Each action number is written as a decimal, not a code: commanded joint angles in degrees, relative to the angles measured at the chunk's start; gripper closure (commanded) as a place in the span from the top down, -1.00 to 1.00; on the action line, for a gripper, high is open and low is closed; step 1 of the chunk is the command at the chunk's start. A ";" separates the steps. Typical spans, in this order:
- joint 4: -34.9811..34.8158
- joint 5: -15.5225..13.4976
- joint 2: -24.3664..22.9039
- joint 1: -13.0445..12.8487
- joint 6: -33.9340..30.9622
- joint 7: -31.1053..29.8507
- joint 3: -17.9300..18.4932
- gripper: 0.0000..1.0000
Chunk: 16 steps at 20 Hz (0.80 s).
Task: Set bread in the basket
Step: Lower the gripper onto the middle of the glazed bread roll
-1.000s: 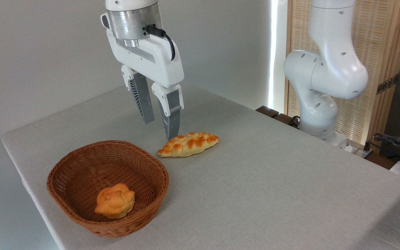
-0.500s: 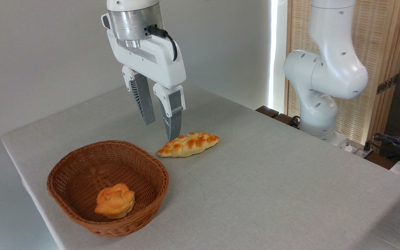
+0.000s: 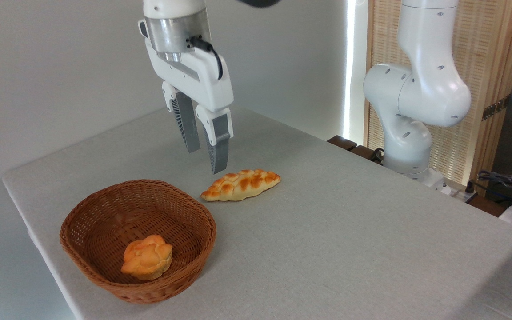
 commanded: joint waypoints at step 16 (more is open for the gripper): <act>-28.15 -2.28 -5.53 -6.20 17.11 8.91 -6.92 1.00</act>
